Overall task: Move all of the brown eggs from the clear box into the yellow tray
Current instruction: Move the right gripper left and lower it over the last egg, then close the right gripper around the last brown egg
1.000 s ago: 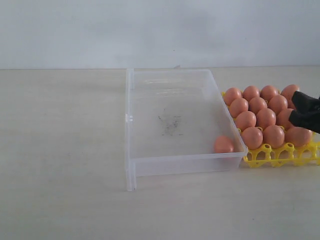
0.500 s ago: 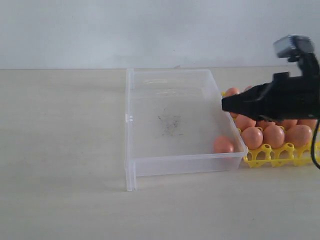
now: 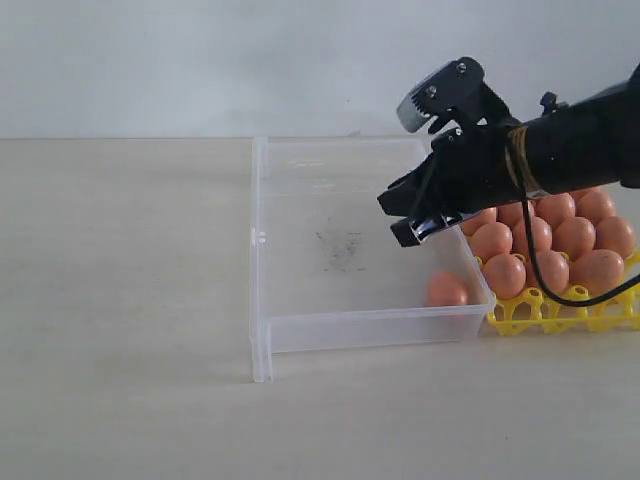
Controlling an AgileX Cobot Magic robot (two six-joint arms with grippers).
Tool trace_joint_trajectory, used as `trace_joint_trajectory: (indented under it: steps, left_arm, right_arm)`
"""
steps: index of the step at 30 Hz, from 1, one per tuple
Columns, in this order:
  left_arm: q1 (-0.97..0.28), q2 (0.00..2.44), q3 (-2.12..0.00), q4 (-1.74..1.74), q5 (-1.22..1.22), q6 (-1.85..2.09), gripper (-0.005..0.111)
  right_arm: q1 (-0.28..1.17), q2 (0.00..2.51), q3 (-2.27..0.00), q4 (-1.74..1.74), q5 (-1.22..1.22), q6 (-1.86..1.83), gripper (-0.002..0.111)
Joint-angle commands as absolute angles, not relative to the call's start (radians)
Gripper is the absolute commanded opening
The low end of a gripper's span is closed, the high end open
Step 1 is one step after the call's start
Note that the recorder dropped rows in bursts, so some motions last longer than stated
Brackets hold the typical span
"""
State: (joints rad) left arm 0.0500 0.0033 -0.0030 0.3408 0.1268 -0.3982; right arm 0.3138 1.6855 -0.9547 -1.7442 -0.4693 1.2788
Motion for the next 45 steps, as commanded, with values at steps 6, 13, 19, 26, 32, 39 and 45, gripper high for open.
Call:
trace_joint_trajectory:
  steps: [6, 13, 19, 26, 32, 39, 45]
  left_arm:
    - [0.048, 0.000, 0.000, 0.339, 0.129, -0.399, 0.004]
    - [0.048, 0.000, 0.000, 0.339, 0.129, -0.399, 0.004]
    - [0.048, 0.000, 0.000, 0.339, 0.129, -0.399, 0.004]
    - [0.048, 0.000, 0.000, 0.339, 0.129, -0.399, 0.004]
    - [0.048, 0.000, 0.000, 0.339, 0.129, -0.399, 0.004]
    - [0.048, 0.000, 0.000, 0.339, 0.129, -0.399, 0.004]
    - [0.048, 0.000, 0.000, 0.339, 0.129, -0.399, 0.004]
  right_arm:
    - [0.530, 1.666, -0.993, -1.744, 0.443, 0.505, 0.000]
    - [0.422, 1.798, -1.274, -0.571, 0.842, -0.126, 0.000]
    - [0.339, 1.923, -1.543, 0.269, 1.221, -0.448, 0.000]
    - [0.411, 1.963, -1.582, 0.265, 1.221, -0.332, 0.058]
    - [0.419, 1.983, -1.582, 0.089, 1.221, -0.165, 0.044]
    - [0.419, 2.068, -1.582, 0.201, 1.221, -0.217, 0.052]
    - [0.419, 2.068, -1.594, 0.142, 1.221, -0.183, 0.052]
